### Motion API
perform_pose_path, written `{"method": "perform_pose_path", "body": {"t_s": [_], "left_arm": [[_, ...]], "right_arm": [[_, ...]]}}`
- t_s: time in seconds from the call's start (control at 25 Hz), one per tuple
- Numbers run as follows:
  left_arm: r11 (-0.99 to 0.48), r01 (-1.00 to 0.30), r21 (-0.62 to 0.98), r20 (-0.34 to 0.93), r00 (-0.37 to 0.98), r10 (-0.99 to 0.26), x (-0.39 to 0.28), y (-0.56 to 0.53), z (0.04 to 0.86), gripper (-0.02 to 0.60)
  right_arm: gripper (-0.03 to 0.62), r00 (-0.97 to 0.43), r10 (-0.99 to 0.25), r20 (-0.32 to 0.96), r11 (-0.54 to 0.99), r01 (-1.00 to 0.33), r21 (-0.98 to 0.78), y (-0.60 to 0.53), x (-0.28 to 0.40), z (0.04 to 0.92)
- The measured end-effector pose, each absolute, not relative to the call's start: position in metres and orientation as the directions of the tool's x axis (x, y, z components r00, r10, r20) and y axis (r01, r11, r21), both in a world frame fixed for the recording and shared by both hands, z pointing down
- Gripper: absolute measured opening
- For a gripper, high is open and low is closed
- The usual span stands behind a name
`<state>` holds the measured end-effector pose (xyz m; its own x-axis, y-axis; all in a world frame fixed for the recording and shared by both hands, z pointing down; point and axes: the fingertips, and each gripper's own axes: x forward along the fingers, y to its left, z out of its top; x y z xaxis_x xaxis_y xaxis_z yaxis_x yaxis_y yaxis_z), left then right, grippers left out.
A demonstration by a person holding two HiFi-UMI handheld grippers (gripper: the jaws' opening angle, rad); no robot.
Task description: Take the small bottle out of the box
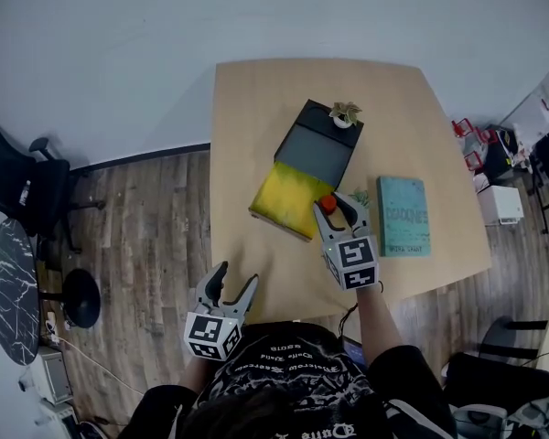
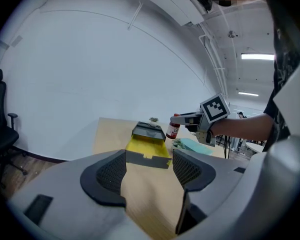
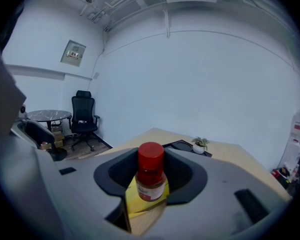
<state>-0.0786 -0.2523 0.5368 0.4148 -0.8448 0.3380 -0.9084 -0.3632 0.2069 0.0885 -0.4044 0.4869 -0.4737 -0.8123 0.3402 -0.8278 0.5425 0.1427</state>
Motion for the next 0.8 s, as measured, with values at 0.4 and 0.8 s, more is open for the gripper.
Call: {"method": "perform_pose_path", "body": {"t_s": [0.4,0.8], "left_arm": [[-0.434,-0.869,0.238,0.31,0.491,-0.814,-0.058,-0.242,0.535,0.299],[-0.484,-0.839,0.248,0.292,0.541,-0.789,-0.038,-0.237,0.536,0.298]], "right_arm": [[0.16,-0.442,-0.833,0.332,0.506,-0.852,0.135,-0.346,0.109,0.472],[0.16,-0.374,-0.866,0.332,0.42,-0.904,0.076,-0.289,0.137,0.486]]}}
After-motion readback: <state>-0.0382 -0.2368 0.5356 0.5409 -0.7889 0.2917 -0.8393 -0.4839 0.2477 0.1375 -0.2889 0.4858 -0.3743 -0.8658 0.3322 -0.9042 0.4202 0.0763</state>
